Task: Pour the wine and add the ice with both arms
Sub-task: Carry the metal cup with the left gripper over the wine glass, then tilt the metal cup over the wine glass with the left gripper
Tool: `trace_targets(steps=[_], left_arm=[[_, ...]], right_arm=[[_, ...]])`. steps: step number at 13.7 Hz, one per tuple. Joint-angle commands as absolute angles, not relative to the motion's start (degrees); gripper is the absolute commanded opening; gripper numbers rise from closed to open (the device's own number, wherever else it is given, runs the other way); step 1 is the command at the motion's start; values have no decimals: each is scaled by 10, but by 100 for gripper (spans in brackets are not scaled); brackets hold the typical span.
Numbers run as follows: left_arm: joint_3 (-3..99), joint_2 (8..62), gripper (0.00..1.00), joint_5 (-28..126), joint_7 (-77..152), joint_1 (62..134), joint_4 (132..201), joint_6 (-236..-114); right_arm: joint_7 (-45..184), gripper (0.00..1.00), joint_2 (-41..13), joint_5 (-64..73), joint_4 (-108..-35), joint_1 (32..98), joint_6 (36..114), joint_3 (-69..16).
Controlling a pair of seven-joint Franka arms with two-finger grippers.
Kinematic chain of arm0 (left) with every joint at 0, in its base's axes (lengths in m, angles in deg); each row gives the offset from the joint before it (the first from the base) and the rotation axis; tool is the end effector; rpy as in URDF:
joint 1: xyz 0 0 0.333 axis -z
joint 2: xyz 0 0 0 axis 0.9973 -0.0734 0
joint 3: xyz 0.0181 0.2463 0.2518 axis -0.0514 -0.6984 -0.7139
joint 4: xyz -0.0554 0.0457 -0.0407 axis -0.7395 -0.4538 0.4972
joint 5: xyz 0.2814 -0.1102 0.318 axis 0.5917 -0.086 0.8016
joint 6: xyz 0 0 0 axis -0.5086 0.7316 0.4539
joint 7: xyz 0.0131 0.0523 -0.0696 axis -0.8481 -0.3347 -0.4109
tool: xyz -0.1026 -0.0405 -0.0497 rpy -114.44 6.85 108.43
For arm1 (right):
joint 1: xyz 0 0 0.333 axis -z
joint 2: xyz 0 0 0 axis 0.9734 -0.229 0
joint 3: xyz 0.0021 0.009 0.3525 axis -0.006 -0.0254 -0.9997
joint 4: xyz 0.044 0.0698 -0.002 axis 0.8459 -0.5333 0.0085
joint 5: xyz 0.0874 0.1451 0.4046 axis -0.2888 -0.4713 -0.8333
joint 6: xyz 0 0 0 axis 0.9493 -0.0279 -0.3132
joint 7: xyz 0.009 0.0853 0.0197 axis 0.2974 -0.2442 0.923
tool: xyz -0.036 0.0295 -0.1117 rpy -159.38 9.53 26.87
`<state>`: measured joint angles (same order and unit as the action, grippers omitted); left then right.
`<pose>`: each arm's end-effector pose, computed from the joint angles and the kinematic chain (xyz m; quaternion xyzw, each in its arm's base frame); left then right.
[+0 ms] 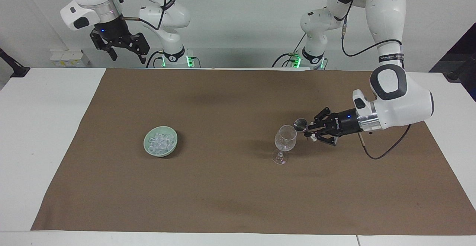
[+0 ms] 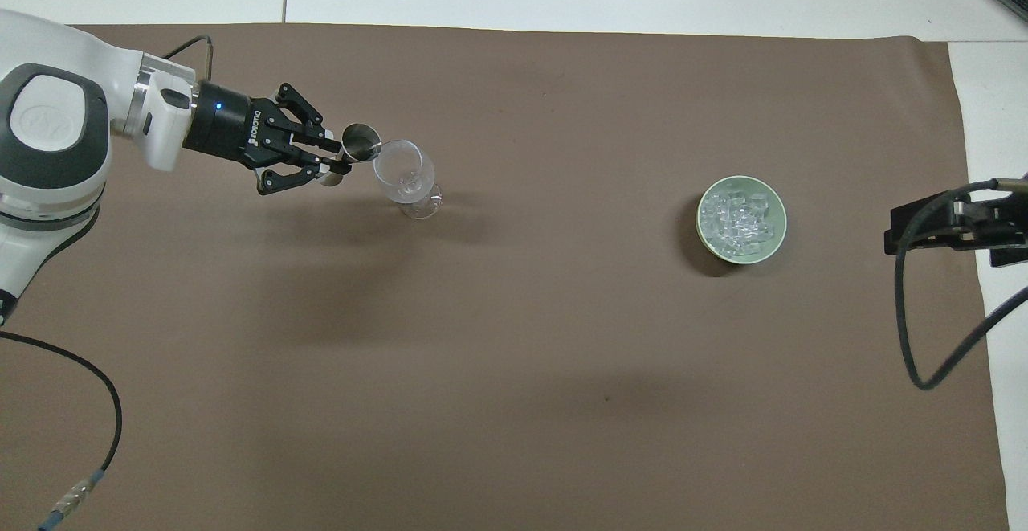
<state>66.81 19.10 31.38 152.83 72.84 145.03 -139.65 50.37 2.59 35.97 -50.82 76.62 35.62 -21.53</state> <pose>0.7162 -0.1351 0.4409 0.6172 -0.6595 0.2533 0.3463 0.5694 0.0256 0.7030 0.9969 -0.0701 -0.0338 0.0094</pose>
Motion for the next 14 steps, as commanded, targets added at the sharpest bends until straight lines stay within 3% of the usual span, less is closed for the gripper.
trace_targets(steps=[1, 14], left_arm=[[658, 205, 0, 333, 1509, 746, 1447, -1410], [657, 226, 0, 417, 1453, 773, 1433, -1427]], right_arm=[[510, 100, 36, 346, -520, 773, 359, -215], [510, 100, 36, 346, -520, 773, 359, -215]])
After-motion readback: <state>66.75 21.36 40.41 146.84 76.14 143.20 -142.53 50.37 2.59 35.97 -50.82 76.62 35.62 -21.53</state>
